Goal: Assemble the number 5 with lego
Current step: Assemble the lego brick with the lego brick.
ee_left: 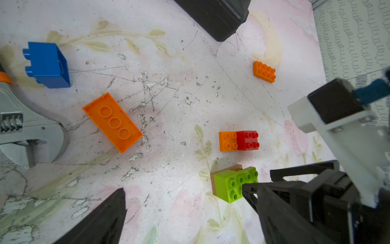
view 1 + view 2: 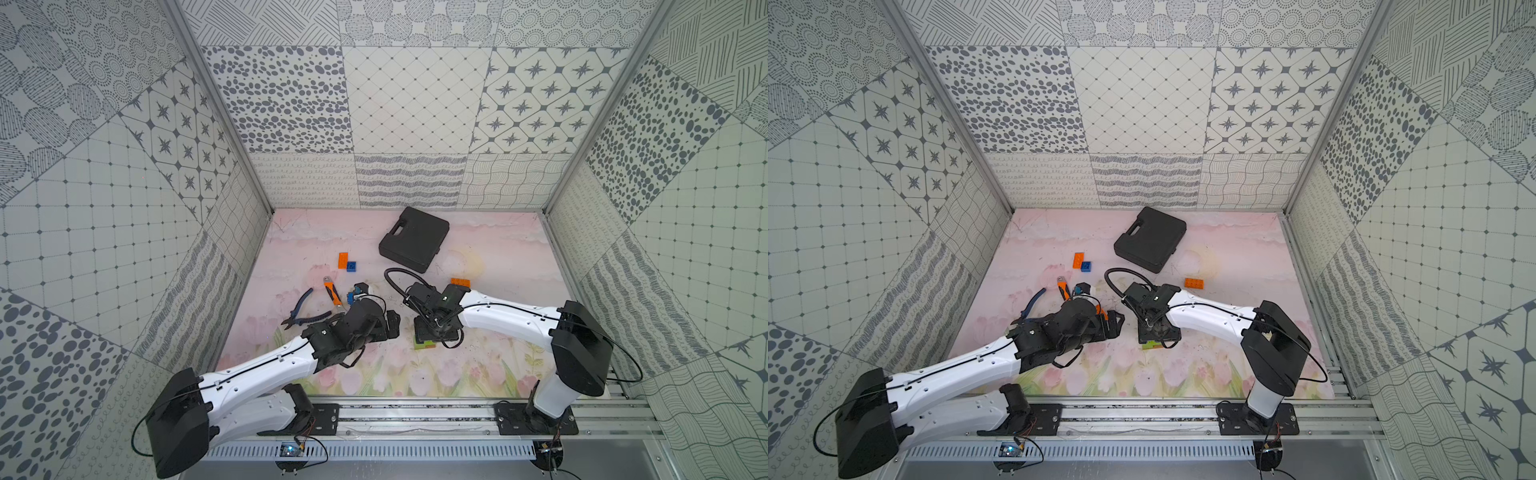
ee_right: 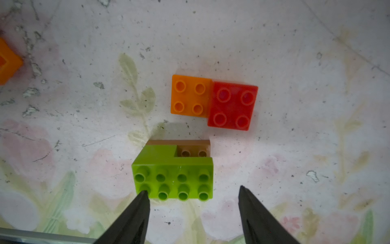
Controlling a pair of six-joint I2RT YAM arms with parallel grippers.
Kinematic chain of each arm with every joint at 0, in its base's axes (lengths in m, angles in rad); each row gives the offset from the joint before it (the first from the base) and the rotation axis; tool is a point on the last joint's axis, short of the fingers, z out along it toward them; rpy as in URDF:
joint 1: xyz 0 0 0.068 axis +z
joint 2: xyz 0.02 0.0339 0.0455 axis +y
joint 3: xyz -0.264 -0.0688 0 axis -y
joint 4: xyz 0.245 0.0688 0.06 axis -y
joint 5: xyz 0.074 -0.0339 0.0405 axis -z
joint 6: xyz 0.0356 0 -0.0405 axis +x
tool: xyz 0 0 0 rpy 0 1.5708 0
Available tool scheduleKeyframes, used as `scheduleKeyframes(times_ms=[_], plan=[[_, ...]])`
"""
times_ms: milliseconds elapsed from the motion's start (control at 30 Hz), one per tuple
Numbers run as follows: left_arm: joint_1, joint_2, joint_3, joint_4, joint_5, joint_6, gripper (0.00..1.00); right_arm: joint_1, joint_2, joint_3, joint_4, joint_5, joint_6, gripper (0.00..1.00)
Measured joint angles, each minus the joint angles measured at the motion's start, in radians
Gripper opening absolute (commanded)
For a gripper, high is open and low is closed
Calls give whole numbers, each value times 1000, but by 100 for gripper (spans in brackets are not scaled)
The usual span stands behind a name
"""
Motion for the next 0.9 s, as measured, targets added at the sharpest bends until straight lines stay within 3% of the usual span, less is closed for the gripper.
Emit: scheduleKeyframes(times_ms=[900], plan=[[0,0,-3,0,0,0,100,-9,51,18,5,-4,-4,65]])
